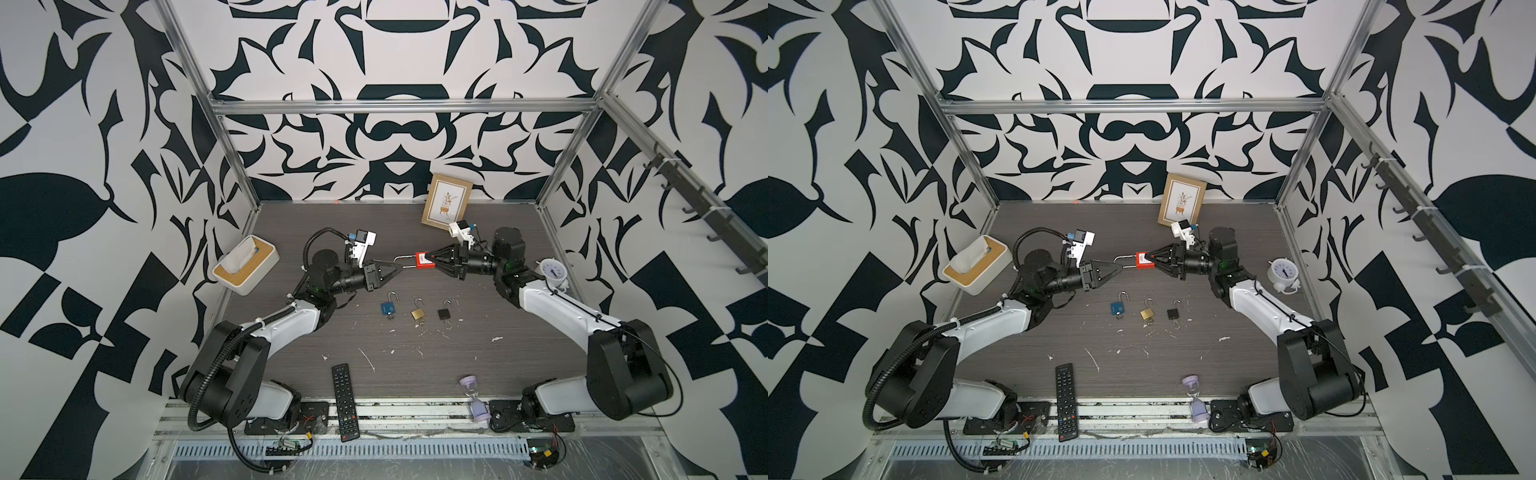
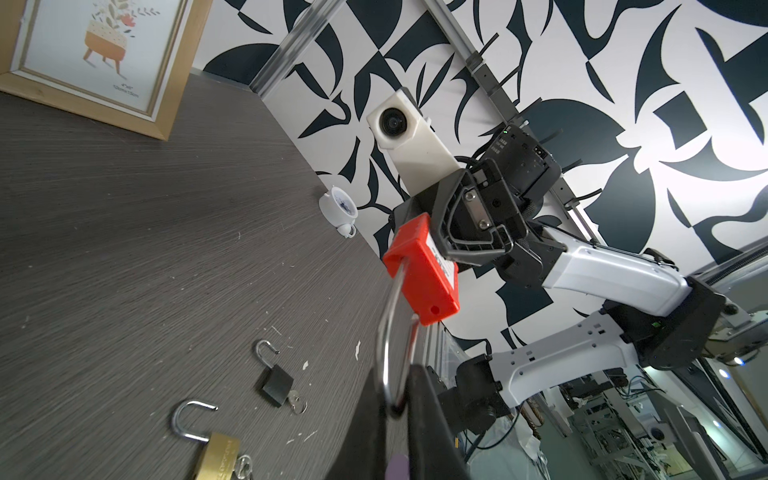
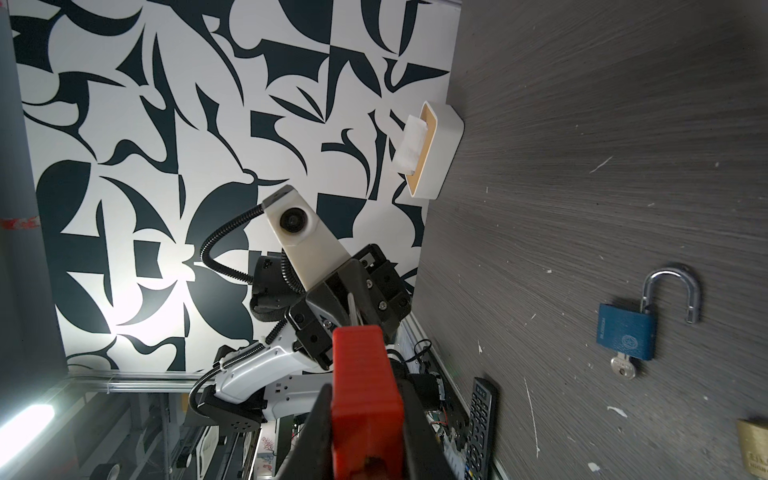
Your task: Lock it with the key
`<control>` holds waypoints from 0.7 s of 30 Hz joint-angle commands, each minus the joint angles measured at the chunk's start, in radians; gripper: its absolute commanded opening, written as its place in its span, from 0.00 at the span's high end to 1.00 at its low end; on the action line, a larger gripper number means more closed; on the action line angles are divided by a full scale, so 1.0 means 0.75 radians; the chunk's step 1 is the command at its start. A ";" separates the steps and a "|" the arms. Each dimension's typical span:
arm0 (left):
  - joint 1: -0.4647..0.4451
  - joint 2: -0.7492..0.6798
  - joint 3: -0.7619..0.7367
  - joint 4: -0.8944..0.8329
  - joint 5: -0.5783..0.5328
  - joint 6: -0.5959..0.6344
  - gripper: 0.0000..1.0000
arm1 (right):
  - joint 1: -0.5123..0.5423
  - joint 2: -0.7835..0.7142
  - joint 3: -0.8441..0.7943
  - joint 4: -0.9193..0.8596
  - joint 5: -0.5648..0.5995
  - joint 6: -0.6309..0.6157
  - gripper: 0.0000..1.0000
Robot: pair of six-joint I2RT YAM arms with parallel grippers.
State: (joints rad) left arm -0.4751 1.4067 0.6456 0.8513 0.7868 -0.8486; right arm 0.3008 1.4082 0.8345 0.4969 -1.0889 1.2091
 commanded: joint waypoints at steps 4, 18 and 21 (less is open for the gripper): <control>-0.003 -0.036 -0.013 0.096 -0.010 -0.048 1.00 | 0.009 -0.033 -0.012 0.028 0.006 -0.073 1.00; -0.002 -0.053 -0.020 0.292 0.017 -0.342 1.00 | 0.010 -0.077 -0.049 -0.060 0.047 -0.259 1.00; -0.003 -0.057 -0.023 0.306 0.017 -0.361 1.00 | 0.008 -0.071 -0.053 -0.043 0.047 -0.252 1.00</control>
State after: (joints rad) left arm -0.4763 1.4017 0.6281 0.9539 0.8074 -1.1011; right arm 0.3023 1.3594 0.8158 0.4984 -1.0878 1.0443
